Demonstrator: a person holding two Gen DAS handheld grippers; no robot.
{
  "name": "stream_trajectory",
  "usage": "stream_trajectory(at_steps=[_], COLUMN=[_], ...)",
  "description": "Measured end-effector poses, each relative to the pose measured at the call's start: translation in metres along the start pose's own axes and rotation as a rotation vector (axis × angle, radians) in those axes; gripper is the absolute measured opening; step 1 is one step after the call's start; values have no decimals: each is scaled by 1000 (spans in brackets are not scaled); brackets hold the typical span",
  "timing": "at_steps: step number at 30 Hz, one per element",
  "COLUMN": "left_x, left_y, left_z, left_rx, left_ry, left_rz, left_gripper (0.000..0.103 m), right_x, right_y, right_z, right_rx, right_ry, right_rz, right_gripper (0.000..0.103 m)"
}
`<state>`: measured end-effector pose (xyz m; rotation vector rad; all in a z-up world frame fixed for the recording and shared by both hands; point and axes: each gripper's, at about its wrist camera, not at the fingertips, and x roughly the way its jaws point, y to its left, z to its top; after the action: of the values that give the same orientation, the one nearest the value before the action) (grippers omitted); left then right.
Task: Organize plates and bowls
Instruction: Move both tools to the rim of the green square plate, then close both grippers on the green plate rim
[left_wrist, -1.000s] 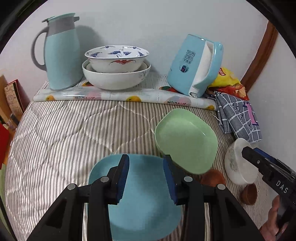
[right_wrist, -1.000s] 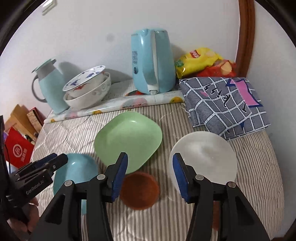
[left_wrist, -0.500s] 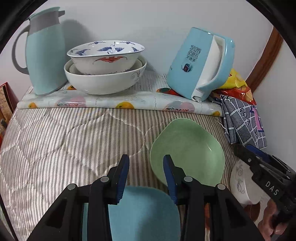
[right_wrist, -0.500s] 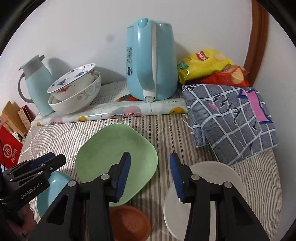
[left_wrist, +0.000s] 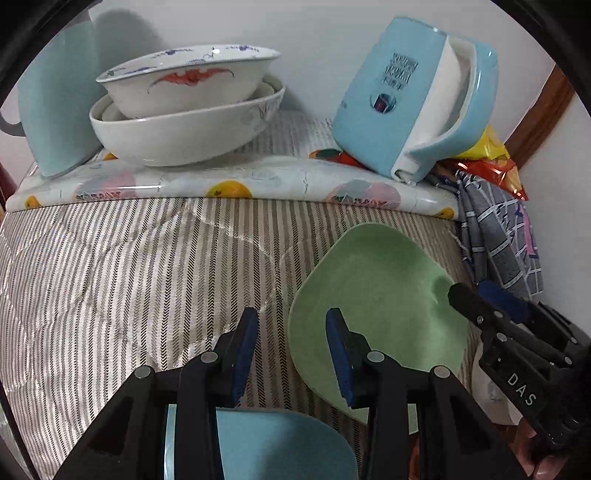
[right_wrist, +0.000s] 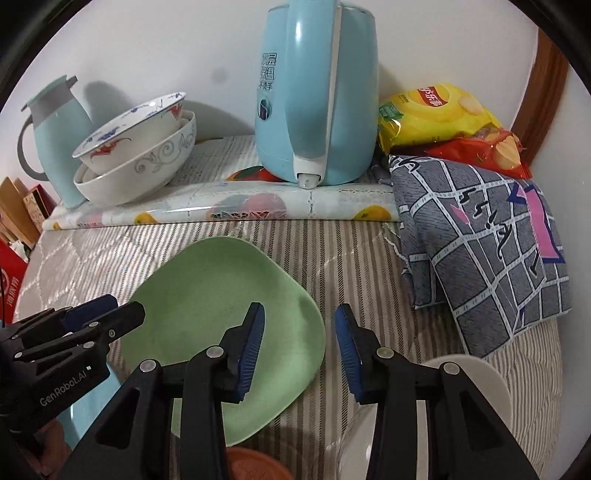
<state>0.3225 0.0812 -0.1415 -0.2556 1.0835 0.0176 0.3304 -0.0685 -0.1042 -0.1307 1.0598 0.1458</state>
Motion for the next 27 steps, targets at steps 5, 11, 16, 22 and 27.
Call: stream_trajectory(at_steps=[5, 11, 16, 22, 27], left_x=[11, 21, 18, -9, -36], left_y=[-1, -2, 0, 0, -1], left_z=[0, 0, -1, 2, -2], left_rx=[-5, 3, -6, -1, 5], left_ry=[18, 36, -2, -57, -87], left_rz=[6, 8, -4, -15, -35], left_gripper=[26, 12, 9, 9, 9], right_x=[12, 26, 23, -3, -35], right_y=[1, -2, -5, -8, -11], right_z=[1, 0, -2, -1, -6], right_rx=[-13, -2, 9, 37, 50], right_ry=[37, 73, 38, -19, -66], right_rz=[-7, -33, -25, 11, 13], right_gripper=[30, 11, 7, 6, 6])
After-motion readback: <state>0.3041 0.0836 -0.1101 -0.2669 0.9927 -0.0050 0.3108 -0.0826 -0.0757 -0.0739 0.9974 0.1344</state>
